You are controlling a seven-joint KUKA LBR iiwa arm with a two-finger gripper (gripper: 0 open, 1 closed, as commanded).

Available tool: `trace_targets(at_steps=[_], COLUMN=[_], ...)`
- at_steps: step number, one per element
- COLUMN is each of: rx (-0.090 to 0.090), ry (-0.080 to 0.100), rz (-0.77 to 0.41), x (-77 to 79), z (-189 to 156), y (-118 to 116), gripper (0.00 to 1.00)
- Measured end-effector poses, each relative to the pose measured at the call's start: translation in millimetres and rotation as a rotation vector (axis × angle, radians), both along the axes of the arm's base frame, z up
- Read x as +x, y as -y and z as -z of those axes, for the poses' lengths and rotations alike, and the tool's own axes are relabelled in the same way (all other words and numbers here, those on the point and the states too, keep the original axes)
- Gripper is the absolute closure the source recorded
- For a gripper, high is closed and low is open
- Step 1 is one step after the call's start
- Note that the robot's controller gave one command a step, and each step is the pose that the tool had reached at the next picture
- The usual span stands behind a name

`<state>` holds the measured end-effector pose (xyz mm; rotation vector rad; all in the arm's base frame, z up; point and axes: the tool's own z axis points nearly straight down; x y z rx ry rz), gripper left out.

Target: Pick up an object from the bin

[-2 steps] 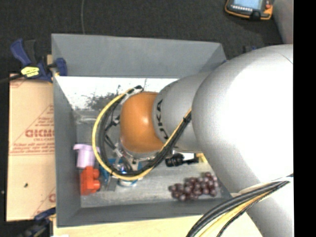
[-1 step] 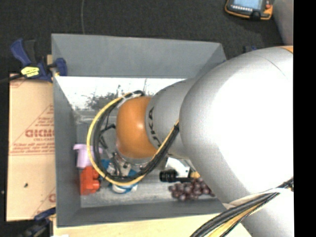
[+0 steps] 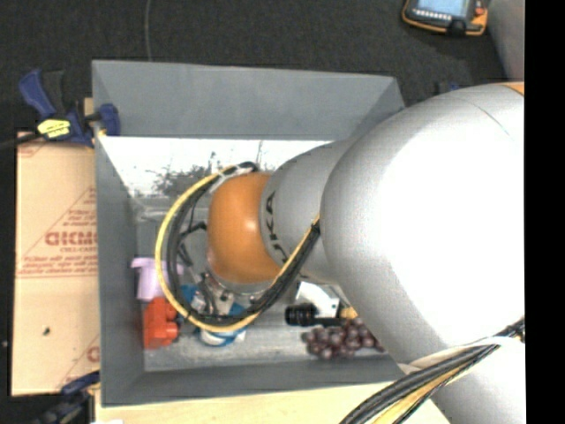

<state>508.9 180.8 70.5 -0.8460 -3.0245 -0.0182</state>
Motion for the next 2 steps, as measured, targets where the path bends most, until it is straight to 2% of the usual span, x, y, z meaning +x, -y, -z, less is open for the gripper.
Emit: trace_targets(at_steps=[2], rx=[-0.001], ry=[-0.005], rz=[0.001], x=[-1.7], z=[-16], y=[2], gripper=[1.00])
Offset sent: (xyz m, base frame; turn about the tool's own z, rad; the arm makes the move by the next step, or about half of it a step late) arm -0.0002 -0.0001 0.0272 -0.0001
